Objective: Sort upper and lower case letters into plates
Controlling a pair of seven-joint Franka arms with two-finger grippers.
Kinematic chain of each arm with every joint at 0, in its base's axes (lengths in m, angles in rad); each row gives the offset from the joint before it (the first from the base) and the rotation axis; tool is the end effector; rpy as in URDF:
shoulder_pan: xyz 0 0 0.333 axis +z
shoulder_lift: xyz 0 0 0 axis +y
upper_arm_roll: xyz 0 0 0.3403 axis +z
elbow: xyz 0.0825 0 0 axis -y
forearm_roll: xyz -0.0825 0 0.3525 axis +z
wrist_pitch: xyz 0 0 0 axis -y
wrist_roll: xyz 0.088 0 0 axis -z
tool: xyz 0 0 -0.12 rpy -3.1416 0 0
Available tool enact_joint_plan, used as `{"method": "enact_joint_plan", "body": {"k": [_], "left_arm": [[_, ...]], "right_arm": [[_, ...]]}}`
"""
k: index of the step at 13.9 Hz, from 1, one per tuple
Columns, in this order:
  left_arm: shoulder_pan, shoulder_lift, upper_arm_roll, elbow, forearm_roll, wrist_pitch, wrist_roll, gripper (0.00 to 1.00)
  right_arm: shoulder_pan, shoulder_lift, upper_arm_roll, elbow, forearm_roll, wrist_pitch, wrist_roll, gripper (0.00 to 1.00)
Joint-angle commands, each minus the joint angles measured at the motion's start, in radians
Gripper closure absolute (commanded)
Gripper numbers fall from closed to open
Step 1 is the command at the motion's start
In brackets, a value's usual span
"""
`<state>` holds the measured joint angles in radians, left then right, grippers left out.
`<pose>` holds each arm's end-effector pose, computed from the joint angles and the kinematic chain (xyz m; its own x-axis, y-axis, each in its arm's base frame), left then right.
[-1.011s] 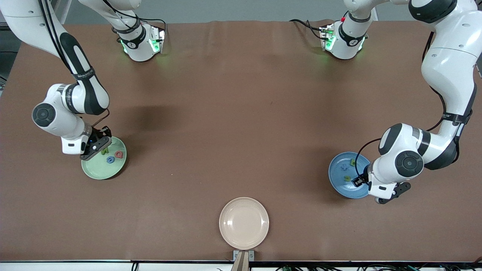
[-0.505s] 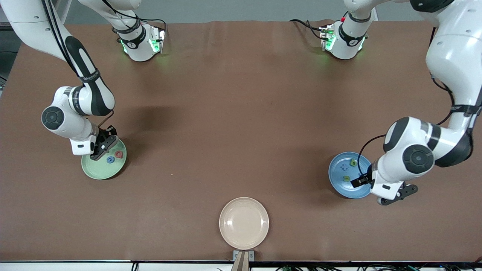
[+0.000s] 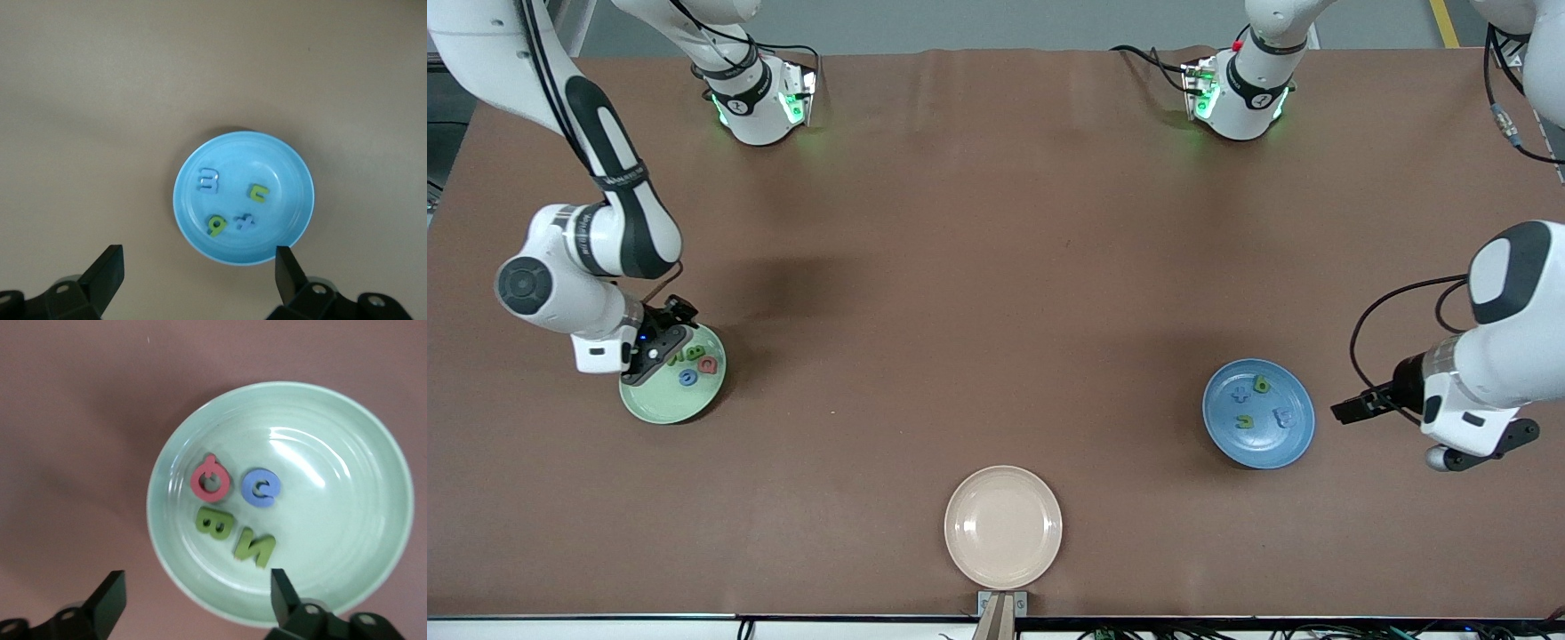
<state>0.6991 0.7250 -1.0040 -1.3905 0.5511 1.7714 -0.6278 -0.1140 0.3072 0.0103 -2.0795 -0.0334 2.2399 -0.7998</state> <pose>0.6784 0.0140 0.4269 0.9474 0.3163 -0.0480 0.3181 -0.9473 0.0363 0.5496 -0.0587 0.3006 0.7442 0.6578 -0.1162 0.6515 -0.7532 -0.0912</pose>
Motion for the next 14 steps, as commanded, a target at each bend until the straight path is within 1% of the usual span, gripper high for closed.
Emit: {"method": "enact_joint_plan", "body": {"k": [1, 3, 4, 7, 8, 11, 12, 13, 14], "left_arm": [[0.000, -0.076, -0.045, -0.007, -0.003, -0.052, 0.010, 0.00], [-0.001, -0.143, -0.047, -0.007, -0.013, -0.056, 0.014, 0.00], [-0.001, -0.165, -0.048, -0.007, -0.013, -0.078, 0.014, 0.00], [-0.001, -0.203, -0.073, -0.007, -0.013, -0.101, 0.014, 0.00], [-0.001, -0.208, -0.080, -0.007, -0.013, -0.113, 0.016, 0.00], [0.000, -0.240, -0.096, -0.007, -0.016, -0.168, 0.019, 0.00], [-0.001, -0.274, -0.090, -0.007, -0.046, -0.179, 0.039, 0.00], [-0.003, -0.313, -0.070, -0.015, -0.101, -0.179, 0.068, 0.00], [-0.016, -0.349, -0.018, -0.016, -0.164, -0.181, 0.082, 0.00]], "right_arm": [[-0.001, -0.187, 0.008, -0.008, 0.065, -0.201, 0.172, 0.00], [0.003, -0.304, 0.011, -0.007, 0.087, -0.334, 0.366, 0.00], [0.013, -0.344, 0.011, 0.004, 0.087, -0.383, 0.446, 0.00], [0.017, -0.419, 0.011, 0.076, 0.089, -0.526, 0.628, 0.00], [0.017, -0.437, 0.011, 0.108, 0.089, -0.571, 0.651, 0.00], [0.016, -0.442, 0.013, 0.261, 0.089, -0.716, 0.680, 0.00], [0.016, -0.442, 0.013, 0.310, 0.089, -0.752, 0.709, 0.00], [0.016, -0.441, 0.011, 0.366, 0.087, -0.788, 0.718, 0.00], [0.016, -0.439, 0.011, 0.403, 0.084, -0.801, 0.718, 0.00]]}}
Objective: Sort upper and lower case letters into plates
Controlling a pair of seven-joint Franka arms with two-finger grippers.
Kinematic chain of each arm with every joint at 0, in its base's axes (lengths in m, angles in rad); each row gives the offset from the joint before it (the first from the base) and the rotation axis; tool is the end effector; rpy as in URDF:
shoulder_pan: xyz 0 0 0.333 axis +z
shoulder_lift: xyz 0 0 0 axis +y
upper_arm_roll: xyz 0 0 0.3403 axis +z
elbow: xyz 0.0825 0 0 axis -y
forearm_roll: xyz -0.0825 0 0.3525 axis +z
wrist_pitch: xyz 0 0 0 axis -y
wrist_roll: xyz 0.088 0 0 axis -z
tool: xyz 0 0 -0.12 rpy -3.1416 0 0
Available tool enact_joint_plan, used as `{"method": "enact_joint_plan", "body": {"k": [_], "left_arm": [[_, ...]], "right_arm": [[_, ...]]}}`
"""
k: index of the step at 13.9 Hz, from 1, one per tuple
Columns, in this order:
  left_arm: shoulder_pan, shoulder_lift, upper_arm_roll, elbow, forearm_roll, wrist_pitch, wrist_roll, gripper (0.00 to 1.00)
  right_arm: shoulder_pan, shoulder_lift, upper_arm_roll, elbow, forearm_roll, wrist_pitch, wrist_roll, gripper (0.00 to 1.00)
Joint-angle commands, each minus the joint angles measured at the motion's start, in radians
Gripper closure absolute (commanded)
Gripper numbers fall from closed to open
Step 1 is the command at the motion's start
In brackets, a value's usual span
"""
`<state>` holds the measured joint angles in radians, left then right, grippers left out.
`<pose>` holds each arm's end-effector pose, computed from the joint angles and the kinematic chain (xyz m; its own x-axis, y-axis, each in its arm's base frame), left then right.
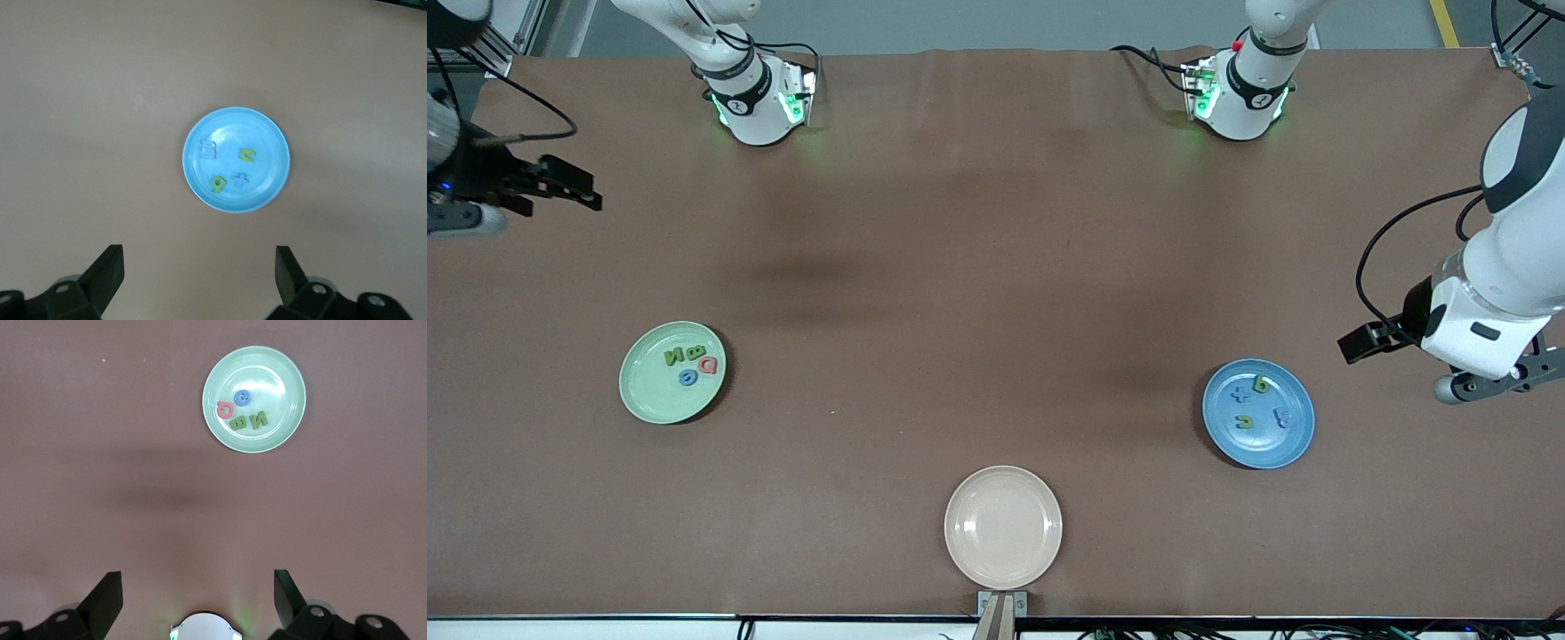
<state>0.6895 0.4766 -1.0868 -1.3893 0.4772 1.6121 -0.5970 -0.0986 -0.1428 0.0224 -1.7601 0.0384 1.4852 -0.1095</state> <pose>0.6208 -0.0575 0.5550 0.9746 0.2226 0.0259 0.2237 -0.9732 -0.0530 0.4597 -0.0294 0.6171 0.9912 0.0365 -0.1271 0.0304 -0.9983 -0.0493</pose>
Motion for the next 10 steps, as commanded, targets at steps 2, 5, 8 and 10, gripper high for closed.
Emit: {"method": "enact_joint_plan", "body": {"k": [2, 5, 8, 10], "left_arm": [[-0.114, -0.202, 0.242, -0.031, -0.219, -0.035, 0.083, 0.00], [-0.368, -0.295, 0.564, -0.051, -0.296, -0.098, 0.173, 0.00], [-0.569, -0.369, 0.833, -0.103, -0.342, -0.101, 0.275, 0.00], [-0.623, -0.392, 0.939, -0.114, -0.394, -0.100, 0.298, 0.00]], "right_arm": [[0.002, 0.017, -0.001, 0.132, 0.006, -0.046, 0.028, 0.00], [0.031, 0.017, -0.001, 0.165, 0.005, -0.040, 0.048, 0.00], [0.040, 0.026, -0.001, 0.182, 0.015, -0.022, 0.103, 0.00], [0.043, 0.031, -0.001, 0.182, 0.014, 0.006, 0.103, 0.00]]}}
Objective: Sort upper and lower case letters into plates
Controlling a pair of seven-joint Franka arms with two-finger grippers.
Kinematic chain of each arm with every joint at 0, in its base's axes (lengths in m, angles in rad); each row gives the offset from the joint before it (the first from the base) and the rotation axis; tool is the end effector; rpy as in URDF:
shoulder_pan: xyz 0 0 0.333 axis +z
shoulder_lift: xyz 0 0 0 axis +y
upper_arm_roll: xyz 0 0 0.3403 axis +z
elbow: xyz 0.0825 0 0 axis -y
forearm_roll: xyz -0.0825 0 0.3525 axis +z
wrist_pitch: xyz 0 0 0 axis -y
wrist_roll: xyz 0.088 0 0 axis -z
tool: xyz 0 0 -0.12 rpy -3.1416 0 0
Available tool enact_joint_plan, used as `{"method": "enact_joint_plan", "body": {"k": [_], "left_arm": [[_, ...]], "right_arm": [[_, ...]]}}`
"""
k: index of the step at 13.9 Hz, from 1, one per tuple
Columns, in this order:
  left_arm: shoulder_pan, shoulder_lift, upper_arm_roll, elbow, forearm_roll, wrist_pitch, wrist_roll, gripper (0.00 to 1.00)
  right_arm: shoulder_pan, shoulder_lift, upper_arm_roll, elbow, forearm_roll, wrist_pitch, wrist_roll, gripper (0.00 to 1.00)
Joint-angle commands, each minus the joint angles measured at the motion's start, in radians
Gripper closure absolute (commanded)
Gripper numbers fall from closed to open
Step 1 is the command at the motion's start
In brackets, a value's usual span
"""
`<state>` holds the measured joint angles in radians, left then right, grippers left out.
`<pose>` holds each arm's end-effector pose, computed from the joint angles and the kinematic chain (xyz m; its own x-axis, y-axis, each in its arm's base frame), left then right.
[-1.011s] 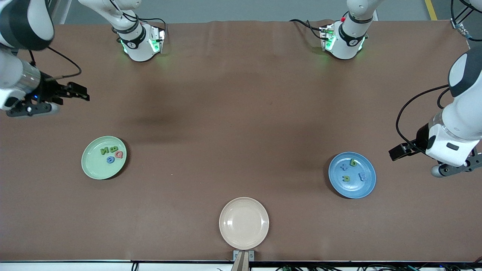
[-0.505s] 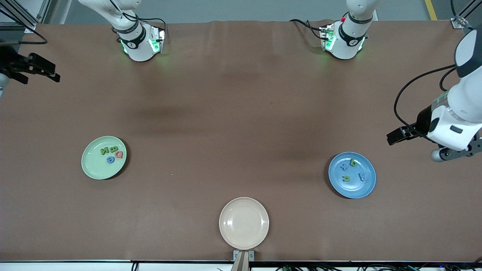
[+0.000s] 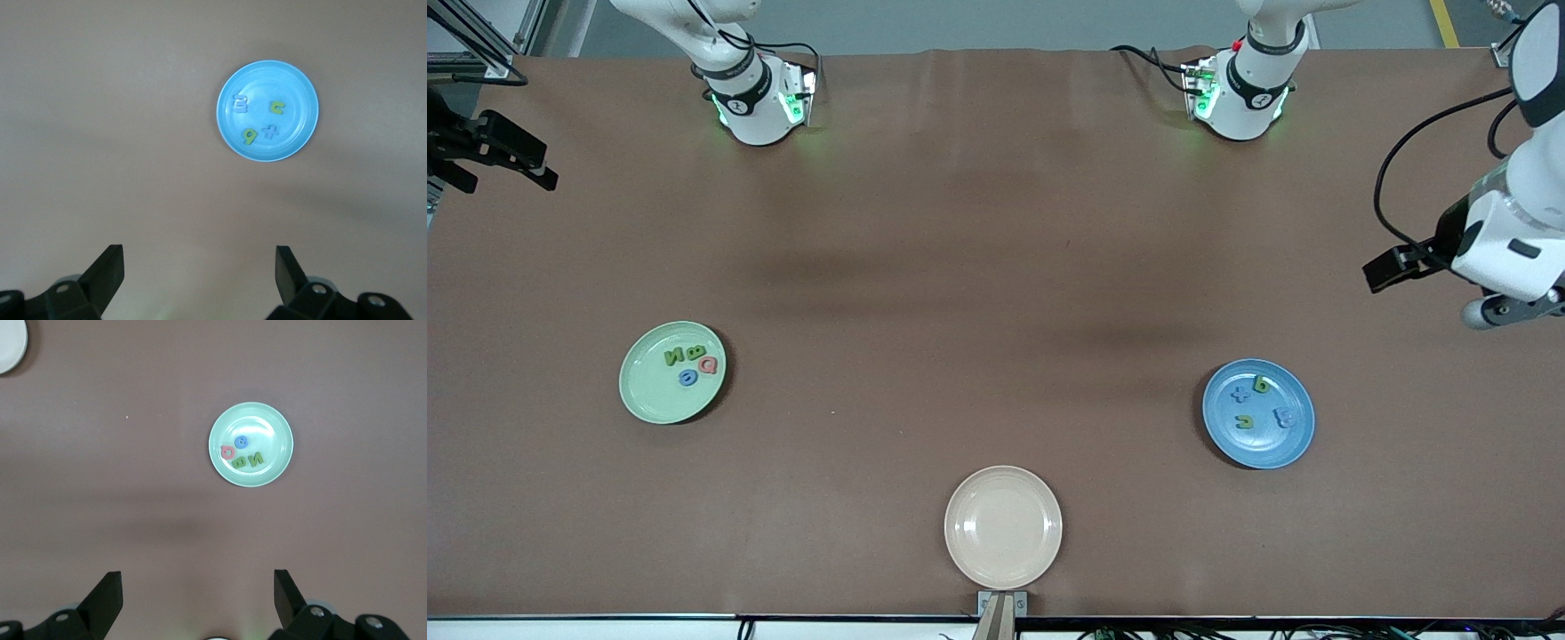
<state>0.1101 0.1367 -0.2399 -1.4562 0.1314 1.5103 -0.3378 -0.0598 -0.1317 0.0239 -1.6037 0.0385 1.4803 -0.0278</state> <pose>0.5578 -0.0460 0.6093 0.9763 0.2123 -0.0412 0.2062 -0.9712 -0.1192 0.4686 -0.0109 0.6788 0.9999 -0.0048 0.0093 -0.0045 -0.9994 -0.0349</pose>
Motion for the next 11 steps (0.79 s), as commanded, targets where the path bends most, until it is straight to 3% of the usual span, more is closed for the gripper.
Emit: {"method": "enact_joint_plan", "body": {"k": [1, 3, 11], "left_arm": [[-0.053, -0.058, 0.118, -0.047, -0.074, 0.008, 0.048, 0.00], [-0.094, -0.061, 0.180, -0.047, -0.082, 0.024, 0.068, 0.00], [-0.087, -0.117, 0.220, -0.055, -0.130, 0.012, 0.101, 0.00]], "right_arm": [[0.014, 0.021, -0.002, 0.025, 0.011, 0.020, 0.023, 0.00], [0.031, 0.023, -0.002, 0.024, 0.011, 0.038, 0.029, 0.00], [0.035, 0.046, -0.006, 0.054, 0.011, 0.052, 0.043, 0.00]]}}
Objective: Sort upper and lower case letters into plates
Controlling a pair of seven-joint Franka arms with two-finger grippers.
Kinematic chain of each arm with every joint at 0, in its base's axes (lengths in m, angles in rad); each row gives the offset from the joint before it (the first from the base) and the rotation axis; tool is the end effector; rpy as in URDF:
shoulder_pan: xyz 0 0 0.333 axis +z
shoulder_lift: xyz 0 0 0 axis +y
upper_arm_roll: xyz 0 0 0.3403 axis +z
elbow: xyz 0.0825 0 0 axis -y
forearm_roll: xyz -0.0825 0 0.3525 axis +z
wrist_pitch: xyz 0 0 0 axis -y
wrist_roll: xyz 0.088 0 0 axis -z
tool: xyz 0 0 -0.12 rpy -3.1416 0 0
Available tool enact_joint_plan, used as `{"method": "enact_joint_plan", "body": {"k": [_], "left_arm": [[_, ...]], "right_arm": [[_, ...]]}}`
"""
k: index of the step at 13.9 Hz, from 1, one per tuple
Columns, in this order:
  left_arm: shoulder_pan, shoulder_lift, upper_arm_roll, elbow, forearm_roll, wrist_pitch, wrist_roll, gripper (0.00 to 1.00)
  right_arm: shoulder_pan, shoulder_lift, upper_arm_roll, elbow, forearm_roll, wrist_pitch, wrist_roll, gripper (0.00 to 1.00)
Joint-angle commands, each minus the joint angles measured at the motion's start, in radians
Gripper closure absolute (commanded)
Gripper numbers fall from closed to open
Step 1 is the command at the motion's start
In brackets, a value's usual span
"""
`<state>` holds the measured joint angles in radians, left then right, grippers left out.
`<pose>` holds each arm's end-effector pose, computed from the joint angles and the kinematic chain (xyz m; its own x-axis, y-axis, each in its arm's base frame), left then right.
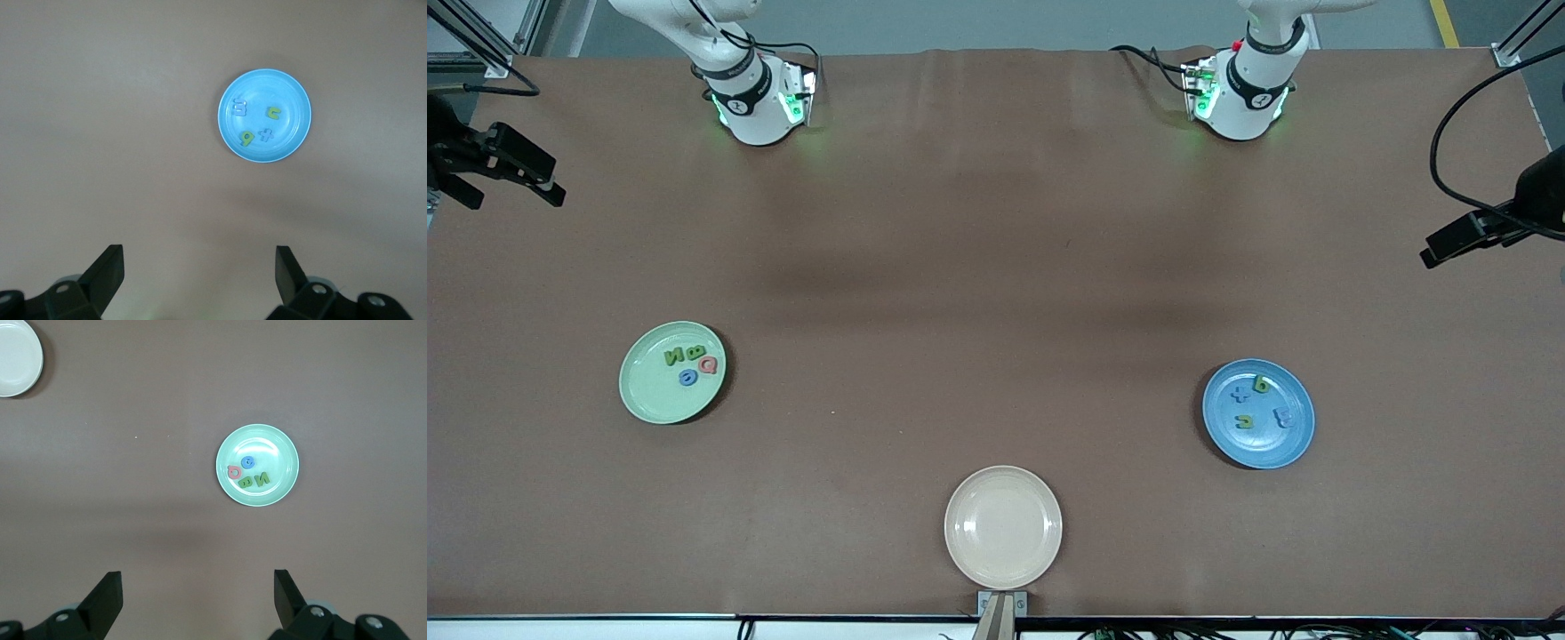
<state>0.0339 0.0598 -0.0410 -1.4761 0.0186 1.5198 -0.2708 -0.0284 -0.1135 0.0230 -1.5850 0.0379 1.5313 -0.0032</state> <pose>0.5381 -0.0007 0.6412 0.9651 0.2616 -0.0111 0.2613 -0.9650 -0.0198 0.4811 0.0029 0.6830 0.9982 -0.0007 0.0599 0.0014 -0.9994 -0.0349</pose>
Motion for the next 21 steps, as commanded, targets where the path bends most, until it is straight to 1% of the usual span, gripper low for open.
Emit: {"method": "enact_joint_plan", "body": {"k": [1, 2, 5, 8, 10, 12, 13, 15, 16, 18, 21], "left_arm": [[-0.012, -0.052, 0.029, -0.044, -0.017, -0.001, 0.080, 0.00], [-0.017, -0.057, 0.048, -0.053, -0.019, 0.000, 0.106, 0.00], [-0.022, -0.078, 0.053, -0.082, -0.020, 0.005, 0.119, 0.00], [-0.063, -0.167, 0.052, -0.208, -0.019, 0.060, 0.127, 0.00], [-0.101, -0.169, 0.041, -0.213, -0.020, 0.060, 0.127, 0.00], [-0.109, -0.169, 0.014, -0.208, -0.022, 0.057, 0.131, 0.00], [-0.097, -0.169, -0.022, -0.207, -0.022, 0.054, 0.130, 0.00], [-0.013, -0.169, -0.132, -0.205, -0.022, 0.045, 0.128, 0.00], [0.015, -0.170, -0.158, -0.204, -0.022, 0.046, 0.124, 0.00], [0.008, -0.172, -0.154, -0.188, -0.020, 0.042, 0.117, 0.00], [-0.008, -0.172, -0.116, -0.178, -0.020, 0.028, 0.130, 0.00]], "right_arm": [[0.002, 0.034, -0.005, 0.045, 0.010, 0.001, 0.017, 0.00], [0.002, 0.034, -0.005, 0.054, 0.008, 0.001, 0.014, 0.00], [-0.007, 0.041, -0.009, 0.066, 0.010, 0.003, 0.014, 0.00], [-0.010, 0.070, -0.009, 0.071, 0.008, 0.003, 0.015, 0.00], [-0.008, 0.115, -0.009, 0.072, 0.010, 0.007, 0.017, 0.00], [-0.005, 0.129, -0.009, 0.103, 0.010, 0.009, 0.017, 0.00], [-0.007, 0.136, -0.009, 0.115, 0.013, 0.009, 0.017, 0.00], [-0.008, 0.138, -0.009, 0.126, 0.014, 0.009, 0.017, 0.00], [-0.010, 0.138, -0.011, 0.140, 0.014, 0.009, 0.017, 0.00], [-0.011, 0.144, -0.011, 0.145, 0.013, 0.013, 0.014, 0.00], [-0.008, 0.144, -0.011, 0.145, 0.016, 0.047, 0.016, 0.00]]}}
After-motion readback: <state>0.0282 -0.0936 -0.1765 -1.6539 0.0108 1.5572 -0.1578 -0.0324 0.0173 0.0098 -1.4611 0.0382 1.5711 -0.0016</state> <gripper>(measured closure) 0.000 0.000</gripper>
